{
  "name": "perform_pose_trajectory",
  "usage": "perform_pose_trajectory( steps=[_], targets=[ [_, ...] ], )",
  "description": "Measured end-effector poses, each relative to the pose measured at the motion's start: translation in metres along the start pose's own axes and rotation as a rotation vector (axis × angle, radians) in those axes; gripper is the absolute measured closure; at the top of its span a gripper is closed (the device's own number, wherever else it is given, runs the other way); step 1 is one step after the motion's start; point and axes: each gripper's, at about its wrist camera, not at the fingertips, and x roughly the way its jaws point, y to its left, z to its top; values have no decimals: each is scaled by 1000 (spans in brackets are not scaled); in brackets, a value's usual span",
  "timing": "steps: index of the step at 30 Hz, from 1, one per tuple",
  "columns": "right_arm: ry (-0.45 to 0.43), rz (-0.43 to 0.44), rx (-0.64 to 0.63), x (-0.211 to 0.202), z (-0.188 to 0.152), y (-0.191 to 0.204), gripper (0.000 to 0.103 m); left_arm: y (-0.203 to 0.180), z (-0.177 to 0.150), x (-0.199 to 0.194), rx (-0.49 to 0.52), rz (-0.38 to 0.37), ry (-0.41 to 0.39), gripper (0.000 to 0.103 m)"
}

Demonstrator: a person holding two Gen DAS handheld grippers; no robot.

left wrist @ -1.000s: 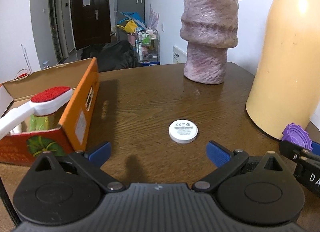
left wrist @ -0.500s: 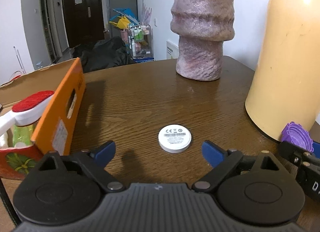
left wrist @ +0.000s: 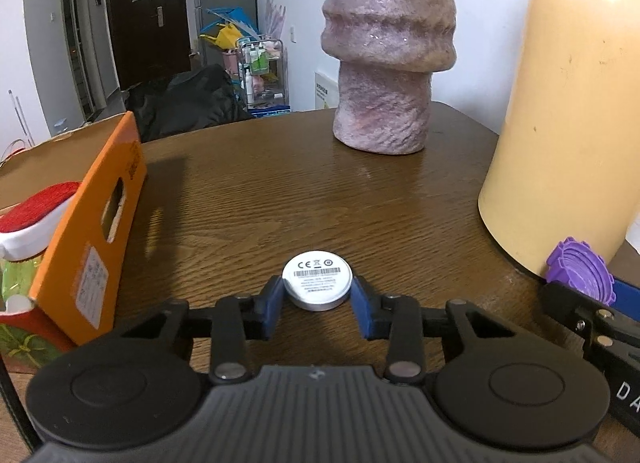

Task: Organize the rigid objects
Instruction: 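Close the left tool on the small white round tin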

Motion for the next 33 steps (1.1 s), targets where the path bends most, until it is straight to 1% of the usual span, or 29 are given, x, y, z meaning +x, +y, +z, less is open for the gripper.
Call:
perform_pose_trajectory(
  steps=[10, 12, 13, 14, 24, 25, 27, 28, 31, 33],
  targets=[
    [-18, 15, -14, -7, -4, 1, 52, 2, -5, -18, 4, 9, -37, 66],
    [-25, 19, -19, -9, -5, 1, 52, 2, -6, -21, 2, 11, -41, 68],
    [-29, 21, -21, -11, -5, 2, 52, 2, -7, -21, 1, 11, -42, 73],
    [-33, 23, -23, -12, -5, 3, 52, 3, -8, -24, 0, 9, -42, 83],
    [-67, 23, -41, -19, -6, 7, 52, 6, -18, -39, -13, 1, -45, 84],
    [-68, 24, -37, -19, -6, 6, 52, 5, -19, -41, -11, -2, -46, 83],
    [-62, 27, -30, -19, -5, 5, 52, 5, -19, -41, -8, -5, -45, 74],
    [-56, 26, -29, -18, -5, 5, 52, 4, -20, -40, -7, -5, -44, 66],
    [-40, 19, -25, -15, -5, 4, 52, 5, -20, -37, -3, -11, -32, 61],
    [-37, 4, -2, -17, -5, 2, 52, 6, -18, -33, -8, -25, -22, 54]
  ],
)
